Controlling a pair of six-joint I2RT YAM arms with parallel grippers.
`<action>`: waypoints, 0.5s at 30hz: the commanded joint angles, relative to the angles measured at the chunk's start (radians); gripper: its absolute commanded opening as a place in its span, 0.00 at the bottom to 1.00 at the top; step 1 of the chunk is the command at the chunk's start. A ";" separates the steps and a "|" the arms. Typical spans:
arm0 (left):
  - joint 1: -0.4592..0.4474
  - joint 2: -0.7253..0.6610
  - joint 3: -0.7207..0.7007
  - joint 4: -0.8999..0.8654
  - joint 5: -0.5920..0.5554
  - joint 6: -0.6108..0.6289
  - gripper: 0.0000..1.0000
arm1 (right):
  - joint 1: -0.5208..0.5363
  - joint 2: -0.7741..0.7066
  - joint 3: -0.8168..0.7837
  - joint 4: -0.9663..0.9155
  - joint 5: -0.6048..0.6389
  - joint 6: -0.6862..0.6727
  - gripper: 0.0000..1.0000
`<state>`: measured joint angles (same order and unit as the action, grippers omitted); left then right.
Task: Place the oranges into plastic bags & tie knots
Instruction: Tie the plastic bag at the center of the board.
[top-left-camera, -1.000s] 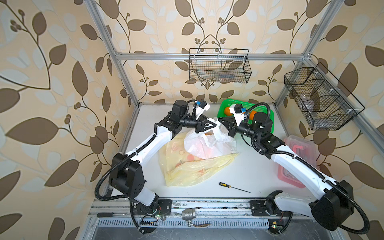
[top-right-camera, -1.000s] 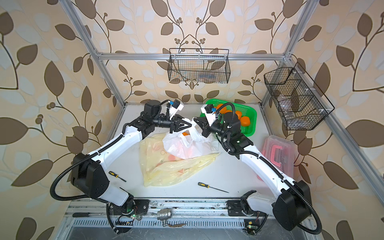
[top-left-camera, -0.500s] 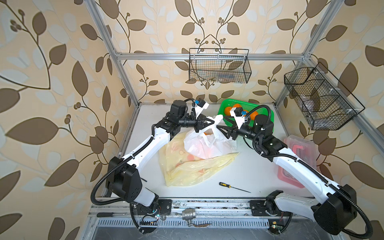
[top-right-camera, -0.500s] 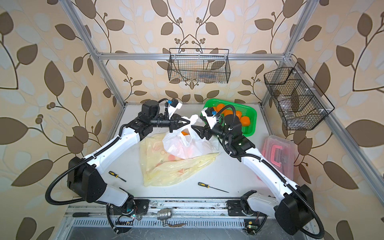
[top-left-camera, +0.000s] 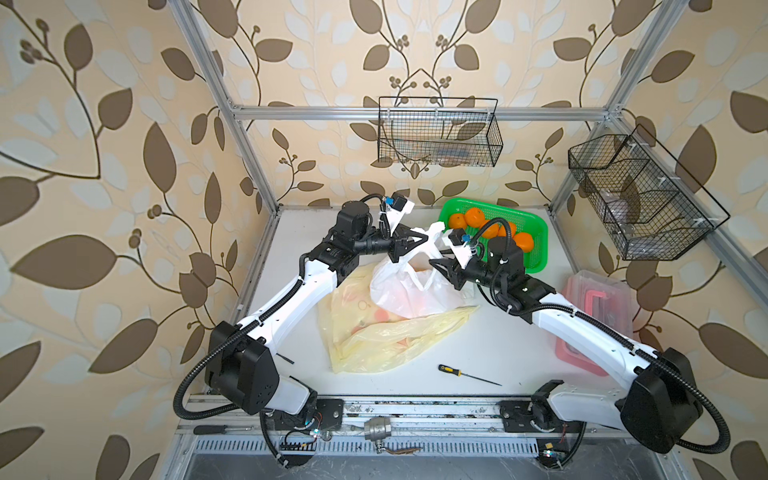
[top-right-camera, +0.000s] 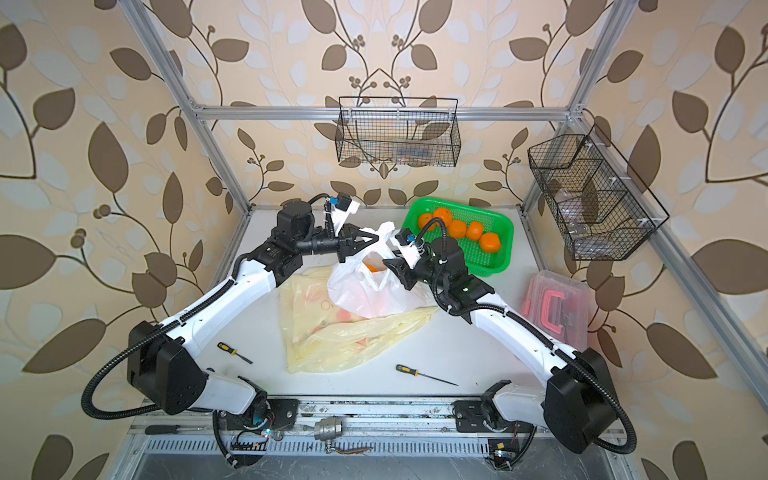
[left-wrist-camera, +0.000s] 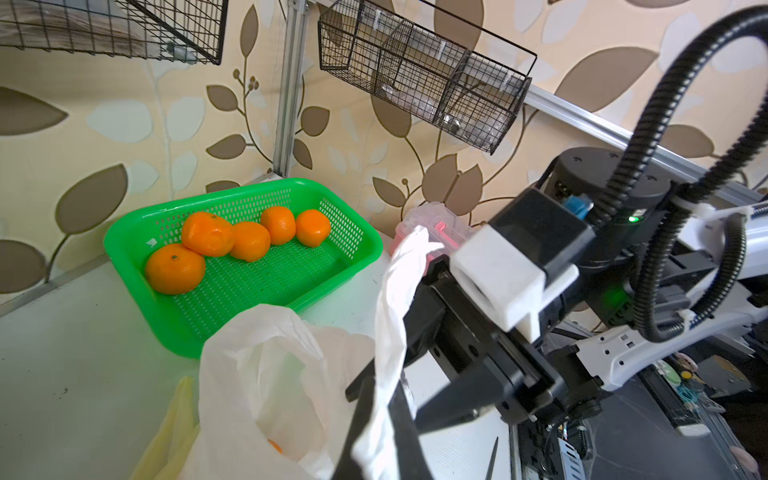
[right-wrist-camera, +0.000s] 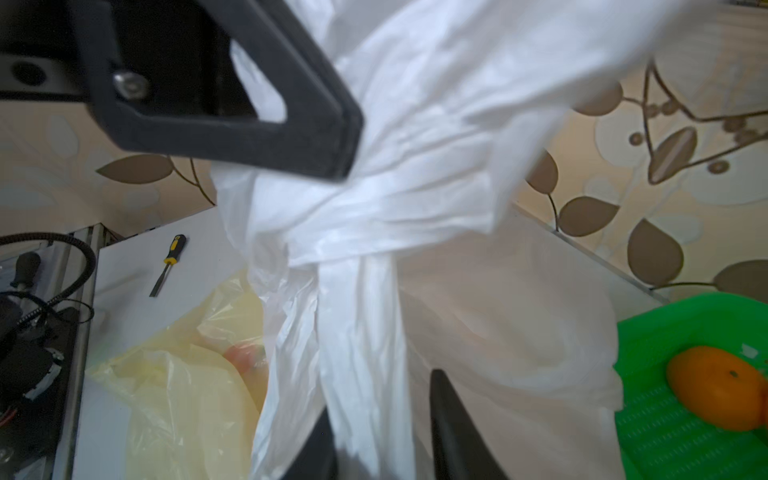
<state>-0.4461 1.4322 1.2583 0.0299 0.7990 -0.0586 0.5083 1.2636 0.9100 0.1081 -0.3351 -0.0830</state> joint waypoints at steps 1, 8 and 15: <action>-0.006 -0.067 0.011 0.011 -0.055 0.008 0.00 | 0.001 -0.051 0.013 0.038 0.120 -0.001 0.15; -0.021 -0.074 0.052 -0.109 -0.129 0.037 0.00 | 0.003 -0.129 0.010 0.053 0.270 0.027 0.01; -0.060 -0.073 0.157 -0.244 -0.186 0.017 0.00 | 0.012 -0.139 0.045 -0.046 0.316 0.019 0.01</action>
<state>-0.5068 1.4036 1.3582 -0.1482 0.6590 -0.0441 0.5304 1.1454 0.9157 0.1173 -0.1226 -0.0601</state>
